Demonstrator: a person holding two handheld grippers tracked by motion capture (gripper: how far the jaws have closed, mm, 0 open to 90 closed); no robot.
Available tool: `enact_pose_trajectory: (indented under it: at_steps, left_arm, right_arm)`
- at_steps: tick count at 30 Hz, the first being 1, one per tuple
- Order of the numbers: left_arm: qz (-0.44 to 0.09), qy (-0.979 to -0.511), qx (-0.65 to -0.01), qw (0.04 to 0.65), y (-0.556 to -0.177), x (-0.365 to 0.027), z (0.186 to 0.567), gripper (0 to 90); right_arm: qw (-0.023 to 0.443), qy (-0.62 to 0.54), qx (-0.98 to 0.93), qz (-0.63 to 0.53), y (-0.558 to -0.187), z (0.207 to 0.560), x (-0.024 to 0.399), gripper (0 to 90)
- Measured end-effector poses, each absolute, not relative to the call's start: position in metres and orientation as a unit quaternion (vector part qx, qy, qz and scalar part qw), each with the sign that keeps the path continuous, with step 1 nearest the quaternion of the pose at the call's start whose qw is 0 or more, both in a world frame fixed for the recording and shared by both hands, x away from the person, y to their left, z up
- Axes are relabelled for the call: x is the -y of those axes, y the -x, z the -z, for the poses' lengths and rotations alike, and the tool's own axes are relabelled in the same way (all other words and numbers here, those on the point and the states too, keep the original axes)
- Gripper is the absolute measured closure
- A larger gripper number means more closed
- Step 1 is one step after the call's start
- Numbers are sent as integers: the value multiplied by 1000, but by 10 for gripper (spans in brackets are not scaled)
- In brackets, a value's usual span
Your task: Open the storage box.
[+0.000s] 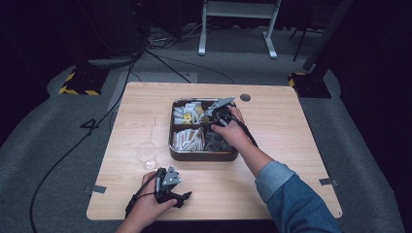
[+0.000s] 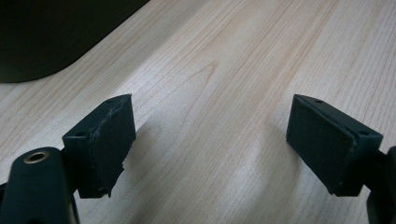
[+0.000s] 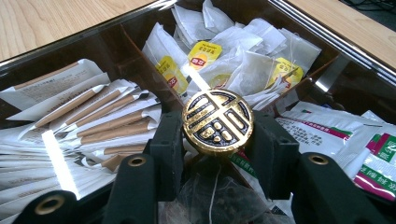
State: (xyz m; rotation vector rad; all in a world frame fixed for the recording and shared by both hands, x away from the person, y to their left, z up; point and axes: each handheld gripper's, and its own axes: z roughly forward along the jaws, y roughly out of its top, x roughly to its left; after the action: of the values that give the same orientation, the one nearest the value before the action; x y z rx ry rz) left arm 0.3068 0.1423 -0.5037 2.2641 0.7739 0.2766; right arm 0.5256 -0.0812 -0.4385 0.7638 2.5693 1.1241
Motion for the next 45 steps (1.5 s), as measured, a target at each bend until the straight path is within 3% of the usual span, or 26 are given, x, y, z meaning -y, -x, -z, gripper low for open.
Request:
enact_pose_trajectory:
  at_steps: [16,31,45]
  left_arm:
    - [-105,-878,-299,359,-308,-142,504,159]
    - [-106,-879,-298,358,-309,-142,504,159]
    - [-104,-878,-298,359,-309,-142,503,159]
  right_arm:
    - [129,-256,-878,-385,-523,434,81,590]
    - [129,-249,-857,-433,-513,388,102,590]
    - [129,-248,-851,-445,-508,369,120,590]
